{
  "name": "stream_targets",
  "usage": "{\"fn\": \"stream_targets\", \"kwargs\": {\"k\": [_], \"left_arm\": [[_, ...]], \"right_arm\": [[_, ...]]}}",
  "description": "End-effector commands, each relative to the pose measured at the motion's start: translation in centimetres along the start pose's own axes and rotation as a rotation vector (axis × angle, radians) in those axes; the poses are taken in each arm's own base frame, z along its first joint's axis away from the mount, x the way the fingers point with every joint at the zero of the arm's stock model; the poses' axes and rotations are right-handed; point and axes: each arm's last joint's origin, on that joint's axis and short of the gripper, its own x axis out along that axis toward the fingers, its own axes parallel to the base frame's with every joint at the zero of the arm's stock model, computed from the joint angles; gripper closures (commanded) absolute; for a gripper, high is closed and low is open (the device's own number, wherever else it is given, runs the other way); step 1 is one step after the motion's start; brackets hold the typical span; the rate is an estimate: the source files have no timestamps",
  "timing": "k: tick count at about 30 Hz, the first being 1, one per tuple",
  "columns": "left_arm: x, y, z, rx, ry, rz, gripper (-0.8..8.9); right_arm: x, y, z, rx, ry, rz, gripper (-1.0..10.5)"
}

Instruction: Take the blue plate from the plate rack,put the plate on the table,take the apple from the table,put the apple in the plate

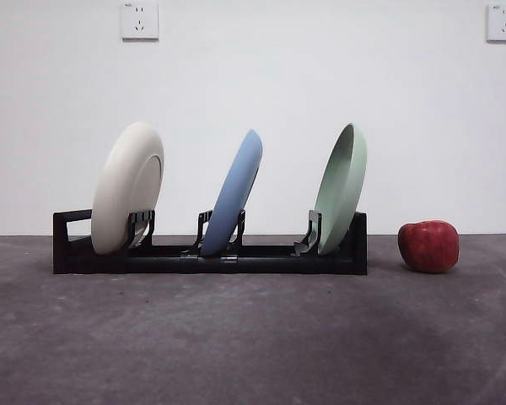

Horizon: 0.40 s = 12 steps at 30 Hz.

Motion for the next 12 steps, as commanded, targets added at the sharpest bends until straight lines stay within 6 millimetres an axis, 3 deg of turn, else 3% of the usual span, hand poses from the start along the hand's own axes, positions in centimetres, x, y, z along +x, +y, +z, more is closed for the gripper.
{"fn": "stream_targets", "kwargs": {"k": [1, 8, 12], "left_arm": [[0.3, -0.1, 1.1, -0.06, 0.0, 0.0, 8.18], [1.9, -0.2, 2.0, -0.08, 0.083, -0.026, 8.17], [2.9, -0.4, 2.5, -0.164, 0.135, -0.099, 8.18]], "right_arm": [[-0.3, 0.7, 1.8, 0.013, 0.057, -0.006, 9.5], [0.2, 1.6, 5.0, 0.024, 0.232, -0.063, 9.5], [1.1, 1.8, 5.7, 0.035, 0.314, -0.077, 9.5]]}}
